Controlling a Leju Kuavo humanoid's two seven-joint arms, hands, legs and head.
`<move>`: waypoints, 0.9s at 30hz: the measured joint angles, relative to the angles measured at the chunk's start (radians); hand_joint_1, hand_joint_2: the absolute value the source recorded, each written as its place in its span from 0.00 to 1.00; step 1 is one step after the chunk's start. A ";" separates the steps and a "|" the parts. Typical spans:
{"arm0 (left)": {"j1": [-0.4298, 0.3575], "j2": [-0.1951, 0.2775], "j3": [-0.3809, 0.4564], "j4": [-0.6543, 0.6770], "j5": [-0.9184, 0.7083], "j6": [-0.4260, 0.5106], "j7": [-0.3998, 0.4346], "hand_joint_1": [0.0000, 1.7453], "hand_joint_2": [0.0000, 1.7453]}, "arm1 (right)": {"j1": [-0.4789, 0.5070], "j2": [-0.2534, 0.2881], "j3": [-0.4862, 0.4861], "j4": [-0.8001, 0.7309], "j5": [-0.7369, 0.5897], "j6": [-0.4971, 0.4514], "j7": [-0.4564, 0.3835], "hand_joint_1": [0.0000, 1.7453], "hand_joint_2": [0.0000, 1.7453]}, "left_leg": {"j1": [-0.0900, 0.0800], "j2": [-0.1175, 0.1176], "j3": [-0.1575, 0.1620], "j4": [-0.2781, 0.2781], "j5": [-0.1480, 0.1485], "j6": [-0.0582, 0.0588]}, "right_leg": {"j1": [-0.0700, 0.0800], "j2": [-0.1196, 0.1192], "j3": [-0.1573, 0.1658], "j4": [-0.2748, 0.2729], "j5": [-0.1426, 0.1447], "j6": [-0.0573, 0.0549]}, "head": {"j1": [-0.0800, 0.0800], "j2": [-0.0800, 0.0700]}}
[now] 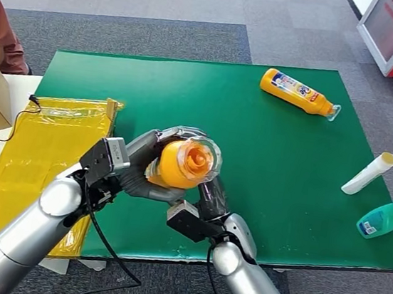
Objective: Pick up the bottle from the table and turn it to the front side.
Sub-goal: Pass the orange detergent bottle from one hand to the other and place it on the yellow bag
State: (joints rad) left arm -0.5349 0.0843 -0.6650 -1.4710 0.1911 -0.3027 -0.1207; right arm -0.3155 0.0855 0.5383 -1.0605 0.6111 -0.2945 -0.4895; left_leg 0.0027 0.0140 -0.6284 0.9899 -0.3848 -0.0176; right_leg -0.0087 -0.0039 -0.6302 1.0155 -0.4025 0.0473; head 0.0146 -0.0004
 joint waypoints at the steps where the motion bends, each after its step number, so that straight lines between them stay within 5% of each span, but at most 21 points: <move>1: 0.000 0.000 0.000 0.000 -0.003 0.002 0.000 1.00 1.00 | 0.000 0.000 0.000 0.002 0.000 0.000 0.000 1.00 1.00 | 0.000 0.000 0.000 0.000 0.000 0.000 | 0.000 0.000 0.000 0.000 0.000 0.000 | 0.000 0.000; 10: 0.000 0.000 0.000 0.000 -0.011 0.012 -0.001 1.00 1.00 | 0.003 0.005 0.001 0.008 0.009 0.001 -0.004 1.00 1.00 | 0.000 0.000 0.000 0.000 0.000 0.000 | 0.000 0.000 0.000 0.000 0.000 0.000 | 0.000 0.000; 14: 0.000 0.000 0.001 0.000 -0.012 0.018 -0.001 1.00 1.00 | 0.004 0.006 0.001 0.009 0.010 0.004 -0.002 0.00 1.00 | 0.000 0.000 0.000 0.000 0.000 0.000 | 0.000 0.000 0.000 0.000 0.000 0.000 | 0.000 0.000; 22: 0.014 -0.006 0.006 -0.032 -0.099 0.114 -0.039 1.00 1.00 | 0.011 0.006 -0.006 0.017 -0.043 0.048 0.029 0.00 1.00 | 0.000 0.000 0.000 0.000 0.000 0.000 | 0.000 0.000 0.000 0.000 0.000 0.000 | 0.000 0.000; 27: 0.075 -0.007 0.065 -0.097 -0.438 0.372 -0.089 1.00 1.00 | 0.046 0.006 -0.079 -0.007 -0.223 0.151 0.044 0.00 1.00 | 0.000 0.000 -0.001 0.000 0.000 0.000 | 0.000 0.000 0.000 0.000 0.000 0.000 | 0.000 0.000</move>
State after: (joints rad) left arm -0.4599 0.0769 -0.6004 -1.5678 -0.2467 0.0689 -0.2092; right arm -0.2698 0.0919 0.4592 -1.0672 0.3879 -0.1435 -0.4455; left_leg 0.0027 0.0139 -0.6289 0.9898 -0.3851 -0.0174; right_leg -0.0086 -0.0040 -0.6302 1.0156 -0.4028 0.0474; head 0.0145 -0.0004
